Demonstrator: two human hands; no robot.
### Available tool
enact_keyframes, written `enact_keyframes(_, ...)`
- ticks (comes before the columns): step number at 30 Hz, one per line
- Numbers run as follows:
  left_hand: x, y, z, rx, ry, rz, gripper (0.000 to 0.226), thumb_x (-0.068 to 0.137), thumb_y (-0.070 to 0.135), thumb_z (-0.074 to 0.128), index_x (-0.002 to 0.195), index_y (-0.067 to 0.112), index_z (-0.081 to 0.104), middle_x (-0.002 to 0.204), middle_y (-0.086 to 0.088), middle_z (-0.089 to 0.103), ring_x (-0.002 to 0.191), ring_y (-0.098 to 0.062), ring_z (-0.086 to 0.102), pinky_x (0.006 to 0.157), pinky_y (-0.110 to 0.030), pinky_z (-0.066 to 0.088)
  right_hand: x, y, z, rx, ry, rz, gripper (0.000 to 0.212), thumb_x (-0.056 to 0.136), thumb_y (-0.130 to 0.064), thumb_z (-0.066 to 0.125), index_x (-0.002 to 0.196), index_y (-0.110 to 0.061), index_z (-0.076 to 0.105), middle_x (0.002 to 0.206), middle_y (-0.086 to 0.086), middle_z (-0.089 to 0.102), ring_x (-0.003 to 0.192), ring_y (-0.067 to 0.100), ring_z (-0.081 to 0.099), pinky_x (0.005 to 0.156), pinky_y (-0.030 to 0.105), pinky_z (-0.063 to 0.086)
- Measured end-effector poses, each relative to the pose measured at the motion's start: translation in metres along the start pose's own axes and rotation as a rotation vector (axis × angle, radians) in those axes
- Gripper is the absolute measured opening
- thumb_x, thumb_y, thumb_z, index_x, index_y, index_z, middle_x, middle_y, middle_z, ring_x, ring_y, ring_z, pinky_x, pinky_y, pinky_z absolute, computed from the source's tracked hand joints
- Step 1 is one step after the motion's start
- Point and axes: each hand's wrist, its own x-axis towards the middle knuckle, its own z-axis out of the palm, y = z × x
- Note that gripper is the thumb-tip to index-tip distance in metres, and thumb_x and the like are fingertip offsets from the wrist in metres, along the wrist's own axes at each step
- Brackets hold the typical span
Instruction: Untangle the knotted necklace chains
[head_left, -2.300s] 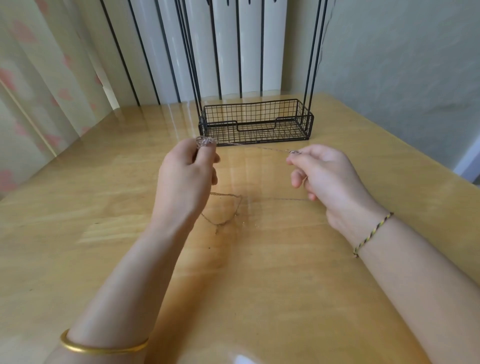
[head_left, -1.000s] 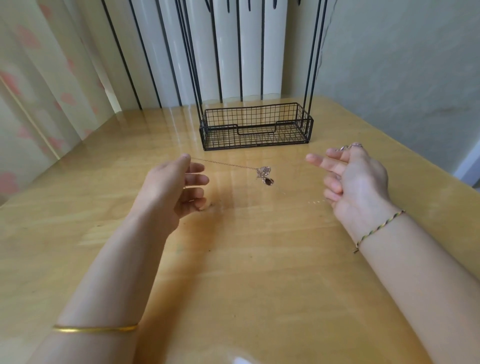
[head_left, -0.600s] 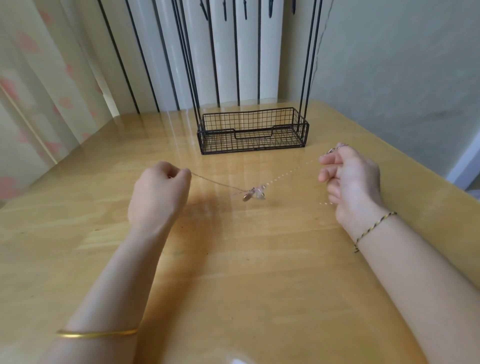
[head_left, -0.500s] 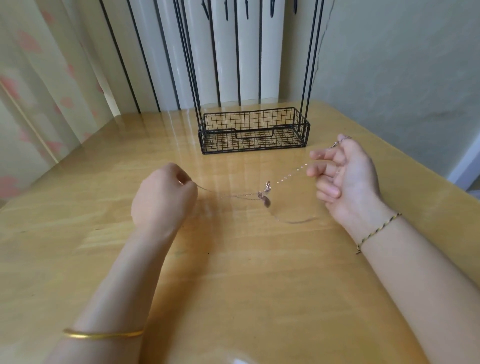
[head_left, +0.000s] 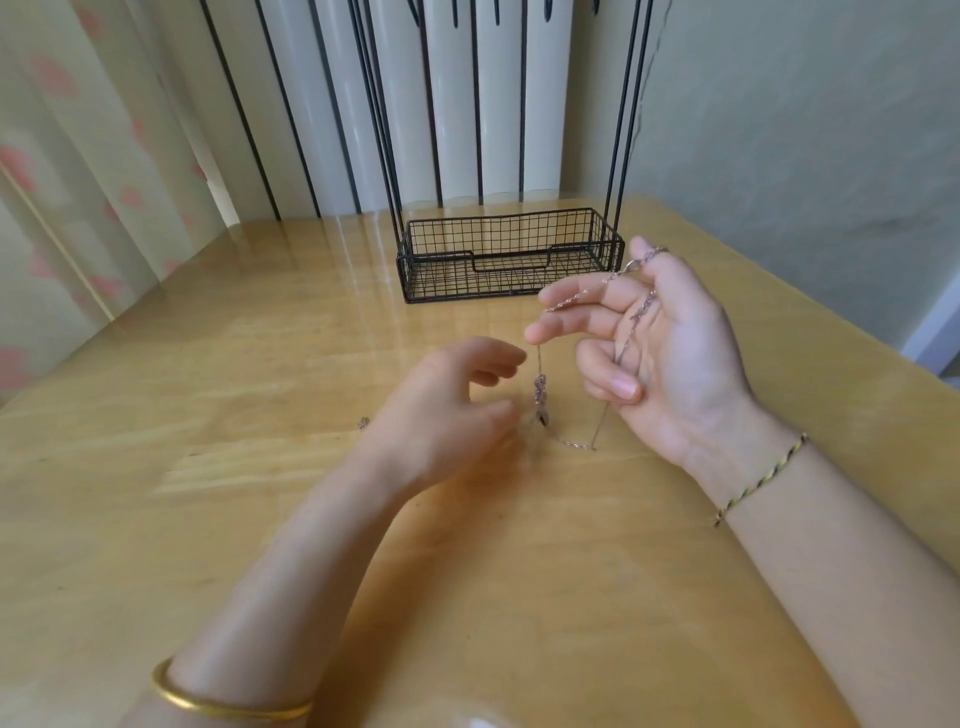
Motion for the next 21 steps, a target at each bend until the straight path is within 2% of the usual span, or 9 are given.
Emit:
enact_keyframes(3, 0.000, 0.000, 0.006, -0.088, -0.037, 0.053, 0.029, 0.087, 0.012, 0.066, 0.114, 0.021, 0.062, 0.101, 0.004, 0.066, 0.089, -0.002, 0.060, 0.074, -0.002, 0.041, -0.001, 0.000, 0.002, 0.015, -0.052, -0.006, 0.060, 0.097, -0.044, 0.021, 0.083, -0.003, 0.063, 0.077, 0.018, 0.069, 0.031, 0.012, 0.021, 0.049, 0.034, 0.004)
enact_keyframes(6, -0.001, 0.002, 0.005, -0.205, -0.015, 0.042, 0.012, 0.089, 0.011, 0.064, 0.096, 0.020, 0.067, 0.088, -0.005, 0.067, 0.072, -0.007, 0.059, 0.073, -0.021, 0.051, -0.002, -0.001, 0.003, 0.019, -0.086, -0.008, 0.060, 0.096, -0.044, 0.020, 0.085, -0.004, 0.063, 0.079, 0.018, 0.069, 0.031, 0.012, 0.022, 0.052, 0.037, 0.004)
enact_keyframes(8, 0.000, 0.003, 0.002, -0.273, 0.042, -0.008, 0.011, 0.091, 0.010, 0.061, 0.091, 0.017, 0.070, 0.083, -0.009, 0.068, 0.067, -0.006, 0.060, 0.065, -0.019, 0.052, -0.002, -0.001, 0.002, 0.025, -0.070, -0.016, 0.058, 0.097, -0.041, 0.019, 0.087, -0.003, 0.063, 0.079, 0.018, 0.069, 0.031, 0.012, 0.023, 0.050, 0.035, 0.005)
enact_keyframes(10, 0.000, 0.002, -0.003, -0.371, 0.079, -0.077, 0.014, 0.093, 0.013, 0.059, 0.090, 0.017, 0.072, 0.081, -0.007, 0.065, 0.068, -0.009, 0.058, 0.064, -0.018, 0.052, 0.000, -0.001, 0.001, 0.039, -0.022, -0.027, 0.055, 0.098, -0.037, 0.019, 0.088, -0.002, 0.061, 0.078, 0.018, 0.069, 0.030, 0.011, 0.022, 0.047, 0.031, 0.006)
enact_keyframes(13, 0.002, -0.002, -0.008, -0.434, 0.123, -0.120, 0.017, 0.094, 0.021, 0.058, 0.091, 0.023, 0.074, 0.078, 0.004, 0.062, 0.074, -0.013, 0.051, 0.077, -0.028, 0.052, 0.003, 0.001, -0.002, 0.017, 0.076, -0.008, 0.050, 0.098, -0.035, 0.022, 0.092, -0.002, 0.060, 0.076, 0.017, 0.069, 0.030, 0.011, 0.022, 0.042, 0.026, 0.008)
enact_keyframes(16, 0.002, -0.003, -0.012, -0.478, 0.173, -0.151, 0.020, 0.095, 0.028, 0.055, 0.094, 0.026, 0.075, 0.071, 0.004, 0.050, 0.070, -0.013, 0.044, 0.074, -0.026, 0.042, 0.004, 0.004, -0.003, -0.163, 0.186, 0.050, 0.043, 0.099, -0.033, 0.028, 0.088, -0.005, 0.059, 0.075, 0.017, 0.070, 0.031, 0.011, 0.023, 0.035, 0.020, 0.011)
enact_keyframes(19, 0.002, -0.003, -0.017, -0.557, 0.220, -0.176, 0.022, 0.096, 0.030, 0.052, 0.096, 0.029, 0.074, 0.072, 0.004, 0.053, 0.072, -0.010, 0.048, 0.070, -0.023, 0.039, 0.002, 0.007, 0.000, -0.355, 0.230, 0.122, 0.045, 0.100, -0.037, 0.031, 0.086, -0.005, 0.060, 0.068, 0.014, 0.070, 0.032, 0.012, 0.026, 0.032, 0.017, 0.015)
enact_keyframes(21, 0.002, -0.002, -0.021, -0.623, 0.241, -0.198, 0.023, 0.097, 0.031, 0.051, 0.097, 0.028, 0.074, 0.064, 0.009, 0.052, 0.072, -0.009, 0.046, 0.068, -0.023, 0.037, 0.001, 0.008, 0.002, -0.407, 0.226, 0.160, 0.048, 0.101, -0.040, 0.030, 0.088, -0.005, 0.060, 0.064, 0.012, 0.069, 0.031, 0.013, 0.028, 0.031, 0.015, 0.017)
